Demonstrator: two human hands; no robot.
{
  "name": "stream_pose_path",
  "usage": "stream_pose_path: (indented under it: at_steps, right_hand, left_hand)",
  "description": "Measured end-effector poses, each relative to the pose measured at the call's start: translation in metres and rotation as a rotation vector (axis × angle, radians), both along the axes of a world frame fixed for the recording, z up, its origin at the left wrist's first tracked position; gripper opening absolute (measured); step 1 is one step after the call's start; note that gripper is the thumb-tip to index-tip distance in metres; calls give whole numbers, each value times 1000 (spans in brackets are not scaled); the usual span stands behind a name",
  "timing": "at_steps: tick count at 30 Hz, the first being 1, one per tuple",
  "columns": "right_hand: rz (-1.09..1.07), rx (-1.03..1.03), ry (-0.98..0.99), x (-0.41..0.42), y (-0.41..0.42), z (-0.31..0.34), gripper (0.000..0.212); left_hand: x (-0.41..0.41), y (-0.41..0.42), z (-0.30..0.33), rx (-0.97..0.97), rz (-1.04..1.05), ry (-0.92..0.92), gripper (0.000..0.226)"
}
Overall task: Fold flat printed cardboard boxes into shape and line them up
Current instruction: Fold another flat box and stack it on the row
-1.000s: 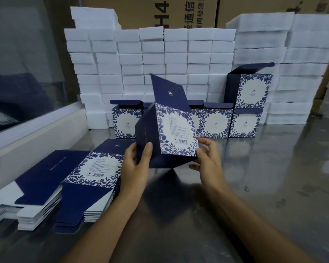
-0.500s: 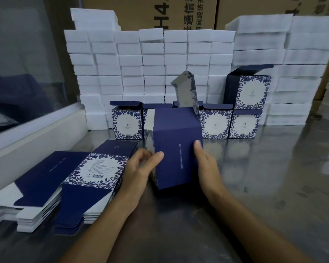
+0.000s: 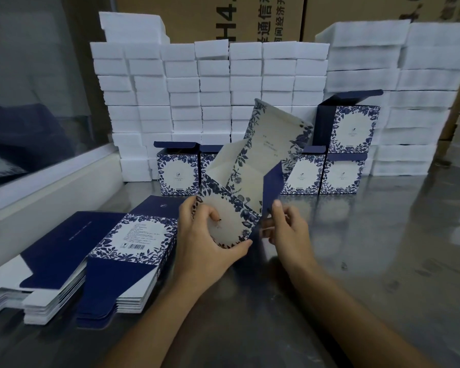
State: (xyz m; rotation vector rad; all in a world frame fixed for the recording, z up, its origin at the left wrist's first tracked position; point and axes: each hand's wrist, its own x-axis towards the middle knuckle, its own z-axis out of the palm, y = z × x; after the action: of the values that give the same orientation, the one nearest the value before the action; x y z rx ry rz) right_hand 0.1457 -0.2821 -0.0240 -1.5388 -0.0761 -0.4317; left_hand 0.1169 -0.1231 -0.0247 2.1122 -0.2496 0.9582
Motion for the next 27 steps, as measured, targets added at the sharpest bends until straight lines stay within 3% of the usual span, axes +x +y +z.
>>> stream_pose_path:
  at_steps: [5,9,15,24,27]
  right_hand:
    - [177,-24,-44,-11,12,7,48]
    - [250,13,8,-14,7,11,48]
    - [201,-91,118,-11,0,10,38]
    - [81,135,187,-7,-2,10,64]
    - [54,98,182,-6,-8,13,58]
  left_hand:
    - [-2,6,4,93,75,-54,60]
    - [-2,10,5,203,105,-61,60]
    - [-1,9,6,335,118,-68,63]
    - [2,6,1,308,56,-84,63]
    - [2,6,1,318,37,-94,64]
